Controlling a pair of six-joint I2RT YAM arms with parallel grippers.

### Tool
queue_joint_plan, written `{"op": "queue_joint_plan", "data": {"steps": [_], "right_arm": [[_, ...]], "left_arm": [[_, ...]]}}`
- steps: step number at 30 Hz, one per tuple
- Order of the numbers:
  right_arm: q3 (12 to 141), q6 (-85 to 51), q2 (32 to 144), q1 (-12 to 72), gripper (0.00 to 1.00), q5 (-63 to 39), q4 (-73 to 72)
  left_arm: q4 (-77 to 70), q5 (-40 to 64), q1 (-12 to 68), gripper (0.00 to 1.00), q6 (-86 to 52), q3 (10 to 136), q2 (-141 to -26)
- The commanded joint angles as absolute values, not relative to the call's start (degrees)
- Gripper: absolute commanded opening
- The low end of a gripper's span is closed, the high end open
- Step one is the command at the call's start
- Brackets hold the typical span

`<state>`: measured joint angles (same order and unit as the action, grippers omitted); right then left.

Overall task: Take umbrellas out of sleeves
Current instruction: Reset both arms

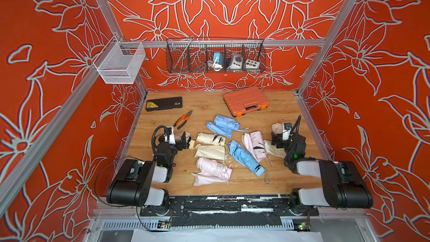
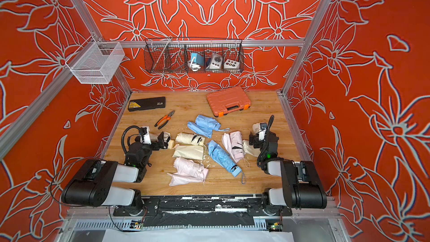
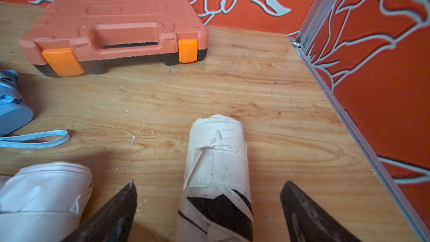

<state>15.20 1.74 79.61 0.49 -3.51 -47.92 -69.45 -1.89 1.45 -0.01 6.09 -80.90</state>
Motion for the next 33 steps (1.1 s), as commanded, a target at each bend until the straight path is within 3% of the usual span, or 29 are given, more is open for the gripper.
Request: {"op": "queue_joint_plan", "data": {"steps": [1, 33], "right_arm": [[19.2, 1.2, 81.2, 0.4, 0.98, -1.5, -44.7], [19.3, 1.3, 81.1, 0.3, 0.98, -1.5, -44.3]], "left_arm": [[-71.2, -2.5, 1.5, 0.97, 0.0, 6.4, -81.0], [-70.4, -2.8, 1.7, 0.97, 0.0, 6.6, -80.8]]}}
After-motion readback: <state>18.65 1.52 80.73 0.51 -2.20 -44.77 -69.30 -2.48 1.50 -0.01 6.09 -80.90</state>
